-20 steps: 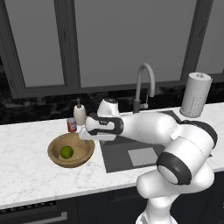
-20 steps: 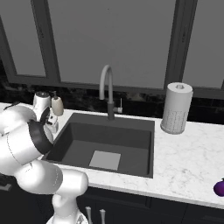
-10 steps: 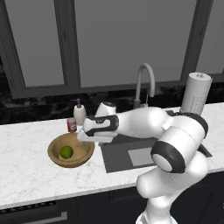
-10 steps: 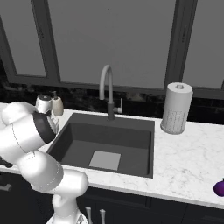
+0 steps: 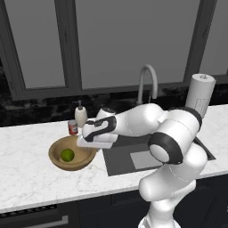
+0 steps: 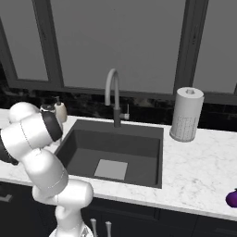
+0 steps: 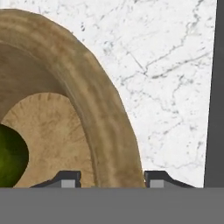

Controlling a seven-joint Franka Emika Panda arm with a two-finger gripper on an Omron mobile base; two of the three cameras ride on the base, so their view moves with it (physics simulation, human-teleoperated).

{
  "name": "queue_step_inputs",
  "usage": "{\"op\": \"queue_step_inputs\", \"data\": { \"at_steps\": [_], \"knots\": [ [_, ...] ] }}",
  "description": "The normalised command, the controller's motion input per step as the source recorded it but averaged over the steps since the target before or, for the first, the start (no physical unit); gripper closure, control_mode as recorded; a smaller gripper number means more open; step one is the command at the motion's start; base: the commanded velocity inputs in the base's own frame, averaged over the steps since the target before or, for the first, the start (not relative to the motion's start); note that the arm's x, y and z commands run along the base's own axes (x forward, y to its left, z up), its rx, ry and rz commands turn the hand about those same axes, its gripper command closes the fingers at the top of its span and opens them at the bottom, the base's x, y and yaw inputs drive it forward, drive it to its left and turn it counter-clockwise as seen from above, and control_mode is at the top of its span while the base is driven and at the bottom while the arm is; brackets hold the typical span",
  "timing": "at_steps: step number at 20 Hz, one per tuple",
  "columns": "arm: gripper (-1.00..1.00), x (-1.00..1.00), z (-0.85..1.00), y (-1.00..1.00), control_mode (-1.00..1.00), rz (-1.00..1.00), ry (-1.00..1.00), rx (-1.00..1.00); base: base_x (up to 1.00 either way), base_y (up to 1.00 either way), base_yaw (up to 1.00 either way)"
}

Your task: Pick the lime from the sink and place it in the bowl. Then pick the bowl and place it in the microwave. Then close the microwave door and press the start button.

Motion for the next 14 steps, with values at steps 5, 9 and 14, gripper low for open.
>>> {"op": "queue_step_inputs", "data": {
  "at_steps": [5,9,14],
  "knots": [
    [1.00,0.00,-0.12,0.06,-1.00,0.00,0.00,0.00,0.00,0.00,0.00],
    [1.00,-0.11,0.00,0.00,-1.00,-0.04,-0.04,0.00,0.00,0.00,0.00],
    [1.00,-0.30,0.08,-0.02,-1.00,-0.12,-0.12,0.01,0.00,0.00,0.00]
  ]
}}
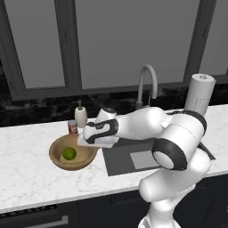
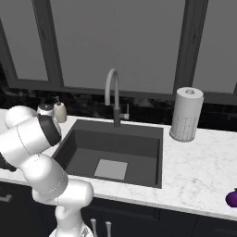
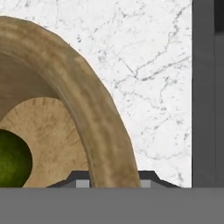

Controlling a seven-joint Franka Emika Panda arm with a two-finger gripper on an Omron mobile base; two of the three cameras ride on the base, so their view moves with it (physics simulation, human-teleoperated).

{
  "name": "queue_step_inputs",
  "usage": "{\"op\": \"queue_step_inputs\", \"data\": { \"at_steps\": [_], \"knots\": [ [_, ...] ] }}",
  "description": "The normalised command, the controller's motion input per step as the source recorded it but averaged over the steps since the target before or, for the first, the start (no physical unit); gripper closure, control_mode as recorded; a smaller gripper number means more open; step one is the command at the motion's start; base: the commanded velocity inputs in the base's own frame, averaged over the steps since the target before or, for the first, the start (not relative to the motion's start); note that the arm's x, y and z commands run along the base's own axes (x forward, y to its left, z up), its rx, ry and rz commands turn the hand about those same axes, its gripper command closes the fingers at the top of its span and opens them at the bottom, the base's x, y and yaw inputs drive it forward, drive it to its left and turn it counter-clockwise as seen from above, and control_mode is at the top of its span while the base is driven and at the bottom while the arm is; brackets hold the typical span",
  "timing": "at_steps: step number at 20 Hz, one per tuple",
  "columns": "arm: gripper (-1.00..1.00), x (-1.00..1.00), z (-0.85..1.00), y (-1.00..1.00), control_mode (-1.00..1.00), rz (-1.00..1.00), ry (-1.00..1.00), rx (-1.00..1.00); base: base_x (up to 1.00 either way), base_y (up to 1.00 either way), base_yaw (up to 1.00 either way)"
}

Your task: Pick the lime from the sink and place it in the bowl. Then pick the bowl and place it in the microwave. Then close the microwave door and press the start button.

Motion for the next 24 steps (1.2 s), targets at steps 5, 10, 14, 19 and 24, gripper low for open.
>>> {"op": "queue_step_inputs", "data": {
  "at_steps": [5,10,14,19,24],
  "knots": [
    [1.00,-0.44,0.37,-0.22,-1.00,-0.21,-0.13,0.09,0.00,0.00,0.00],
    [1.00,-0.37,0.51,-0.40,-1.00,-0.24,-0.01,0.04,0.00,0.00,0.00],
    [1.00,-0.28,0.64,-0.34,-1.00,-0.32,0.11,0.00,0.00,0.00,0.00],
    [1.00,-0.27,0.69,-0.70,-1.00,-0.37,0.02,0.01,0.00,0.00,0.00],
    [1.00,-0.36,0.56,-0.92,-1.00,-0.42,0.00,0.03,0.00,0.00,0.00]
  ]
}}
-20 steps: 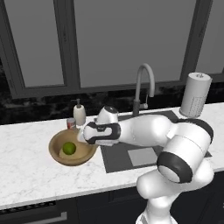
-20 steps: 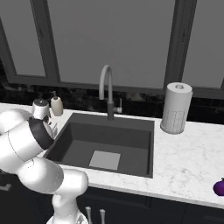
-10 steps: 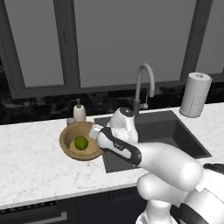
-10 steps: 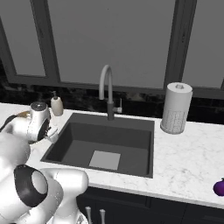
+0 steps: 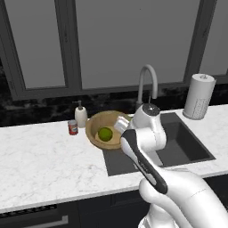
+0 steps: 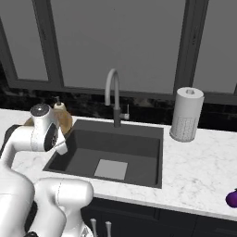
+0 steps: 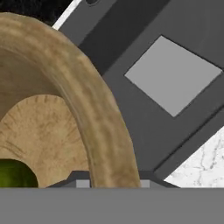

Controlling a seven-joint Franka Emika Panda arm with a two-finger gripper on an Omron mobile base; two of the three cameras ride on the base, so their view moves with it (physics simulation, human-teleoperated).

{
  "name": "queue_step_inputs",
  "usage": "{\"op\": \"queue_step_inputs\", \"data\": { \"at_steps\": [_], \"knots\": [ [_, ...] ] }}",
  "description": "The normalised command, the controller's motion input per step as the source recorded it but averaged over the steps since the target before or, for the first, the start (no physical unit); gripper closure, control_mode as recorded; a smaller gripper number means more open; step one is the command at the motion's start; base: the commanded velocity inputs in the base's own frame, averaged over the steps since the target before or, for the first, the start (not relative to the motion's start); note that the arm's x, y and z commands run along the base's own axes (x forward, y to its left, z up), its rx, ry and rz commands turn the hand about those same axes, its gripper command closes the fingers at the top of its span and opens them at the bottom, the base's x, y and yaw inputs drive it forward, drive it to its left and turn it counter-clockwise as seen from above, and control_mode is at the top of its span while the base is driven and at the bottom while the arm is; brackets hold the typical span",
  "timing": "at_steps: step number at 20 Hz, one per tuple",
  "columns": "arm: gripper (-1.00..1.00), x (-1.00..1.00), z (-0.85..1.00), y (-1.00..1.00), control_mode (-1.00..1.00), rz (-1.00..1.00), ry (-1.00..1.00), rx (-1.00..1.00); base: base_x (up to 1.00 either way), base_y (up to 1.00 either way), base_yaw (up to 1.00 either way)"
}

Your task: Pick the lime from the sink and place it in the bowl. Then pick the bowl and place it in the microwave. Then close the microwave door and press the start button.

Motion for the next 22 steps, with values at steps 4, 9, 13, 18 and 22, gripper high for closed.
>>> {"op": "queue_step_inputs", "data": {
  "at_steps": [4,9,13,18,22],
  "knots": [
    [1.00,-0.35,0.48,-0.94,-1.00,-0.50,0.00,0.03,0.00,0.00,0.00],
    [1.00,-0.40,0.66,-0.88,-1.00,-0.45,0.04,0.07,0.00,0.00,0.00],
    [1.00,-0.47,0.64,-0.67,-1.00,-0.23,0.00,0.14,0.00,0.00,0.00],
    [1.00,-0.35,0.62,-0.47,-1.00,-0.06,0.05,0.18,0.00,0.00,0.00],
    [1.00,-0.19,0.49,-0.21,-1.00,0.00,0.25,0.16,0.00,0.00,0.00]
  ]
}}
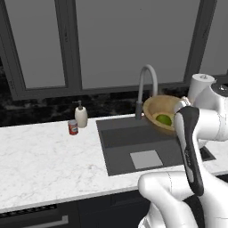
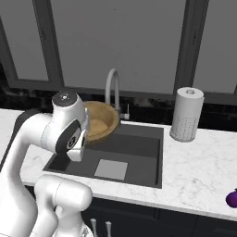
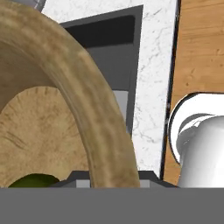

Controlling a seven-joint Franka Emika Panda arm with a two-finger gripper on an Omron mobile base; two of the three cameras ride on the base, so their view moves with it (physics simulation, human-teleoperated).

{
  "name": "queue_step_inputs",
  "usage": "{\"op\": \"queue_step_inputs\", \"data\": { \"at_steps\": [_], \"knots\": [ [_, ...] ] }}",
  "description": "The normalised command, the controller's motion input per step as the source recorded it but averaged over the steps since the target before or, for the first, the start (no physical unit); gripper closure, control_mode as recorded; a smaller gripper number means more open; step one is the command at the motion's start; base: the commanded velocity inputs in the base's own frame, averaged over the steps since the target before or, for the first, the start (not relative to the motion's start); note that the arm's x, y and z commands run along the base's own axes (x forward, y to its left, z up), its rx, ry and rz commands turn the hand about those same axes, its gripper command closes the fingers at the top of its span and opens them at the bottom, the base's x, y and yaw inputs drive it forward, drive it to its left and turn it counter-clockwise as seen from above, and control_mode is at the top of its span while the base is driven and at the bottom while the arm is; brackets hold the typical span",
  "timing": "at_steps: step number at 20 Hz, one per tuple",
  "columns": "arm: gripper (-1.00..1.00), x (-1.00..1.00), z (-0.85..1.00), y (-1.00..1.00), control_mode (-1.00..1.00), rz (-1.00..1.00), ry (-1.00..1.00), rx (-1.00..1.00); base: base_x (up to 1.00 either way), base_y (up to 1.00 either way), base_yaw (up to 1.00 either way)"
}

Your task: Pick the lime from the sink and place it in the bowl. Then pick the bowl and place it in the microwave. Then close the microwave door and press the start button.

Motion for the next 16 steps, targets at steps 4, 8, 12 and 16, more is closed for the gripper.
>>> {"op": "queue_step_inputs", "data": {
  "at_steps": [4,8,12,16],
  "knots": [
    [1.00,-0.16,0.43,-0.01,-1.00,0.00,0.26,0.01,0.00,0.00,0.00],
    [1.00,-0.44,0.25,0.00,-1.00,-0.01,-0.12,0.00,0.00,0.00,0.00],
    [1.00,-0.59,0.01,0.01,-1.00,0.00,-0.31,0.01,0.00,0.00,0.00],
    [1.00,-0.35,0.33,0.21,-1.00,0.00,0.00,0.00,0.00,0.00,0.00]
  ]
}}
